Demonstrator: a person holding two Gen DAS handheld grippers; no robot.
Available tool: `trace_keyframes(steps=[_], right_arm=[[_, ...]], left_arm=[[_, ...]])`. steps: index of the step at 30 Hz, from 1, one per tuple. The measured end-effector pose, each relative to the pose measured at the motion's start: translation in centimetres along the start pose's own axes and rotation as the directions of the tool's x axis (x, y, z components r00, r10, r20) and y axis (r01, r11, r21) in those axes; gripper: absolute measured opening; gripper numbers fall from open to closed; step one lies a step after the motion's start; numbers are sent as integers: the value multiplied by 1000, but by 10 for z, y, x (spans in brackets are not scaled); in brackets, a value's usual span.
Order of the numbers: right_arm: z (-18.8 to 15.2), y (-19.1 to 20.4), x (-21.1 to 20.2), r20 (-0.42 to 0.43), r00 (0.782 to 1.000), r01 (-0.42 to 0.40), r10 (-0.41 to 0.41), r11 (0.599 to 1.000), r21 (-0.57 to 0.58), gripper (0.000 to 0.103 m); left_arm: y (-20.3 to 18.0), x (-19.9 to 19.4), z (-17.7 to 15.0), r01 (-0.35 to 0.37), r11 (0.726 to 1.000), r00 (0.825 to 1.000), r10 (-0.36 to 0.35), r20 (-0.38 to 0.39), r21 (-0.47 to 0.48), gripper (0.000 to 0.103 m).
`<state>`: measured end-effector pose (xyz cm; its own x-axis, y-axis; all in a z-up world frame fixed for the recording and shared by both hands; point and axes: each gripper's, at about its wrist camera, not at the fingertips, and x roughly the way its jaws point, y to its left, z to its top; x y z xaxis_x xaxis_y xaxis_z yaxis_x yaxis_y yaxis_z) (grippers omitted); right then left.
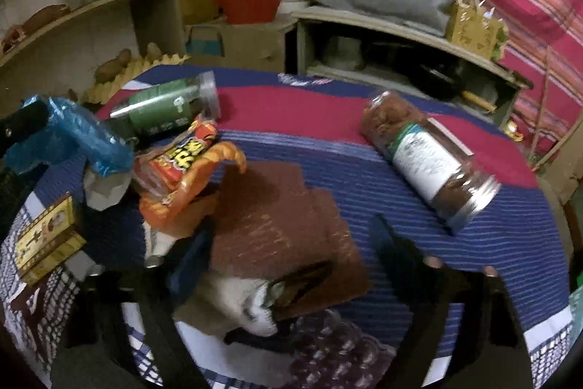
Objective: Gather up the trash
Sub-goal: 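Grasp the blue plastic bag with the left tool while the right tool grasps the brown scouring pad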
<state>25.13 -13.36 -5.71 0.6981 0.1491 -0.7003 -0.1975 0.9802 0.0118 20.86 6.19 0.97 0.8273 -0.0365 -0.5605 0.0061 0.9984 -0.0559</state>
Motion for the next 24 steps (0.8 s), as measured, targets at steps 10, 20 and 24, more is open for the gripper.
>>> trace_keyframes(steps=[10, 20, 24], right_arm=[[2, -18, -26, 43, 999, 10, -11, 999, 33, 57], [-11, -75, -71, 90, 994, 46, -60, 988, 147, 57], [-21, -91, -86, 78, 992, 91, -104, 984, 153, 57]], left_arm=[[0, 1, -2, 2, 1000, 1000, -3, -10, -16, 27], [-15, -2, -4, 8, 1000, 1000, -8, 0, 28, 27], [-25, -4, -5, 12, 999, 1000, -12, 1, 47, 27]])
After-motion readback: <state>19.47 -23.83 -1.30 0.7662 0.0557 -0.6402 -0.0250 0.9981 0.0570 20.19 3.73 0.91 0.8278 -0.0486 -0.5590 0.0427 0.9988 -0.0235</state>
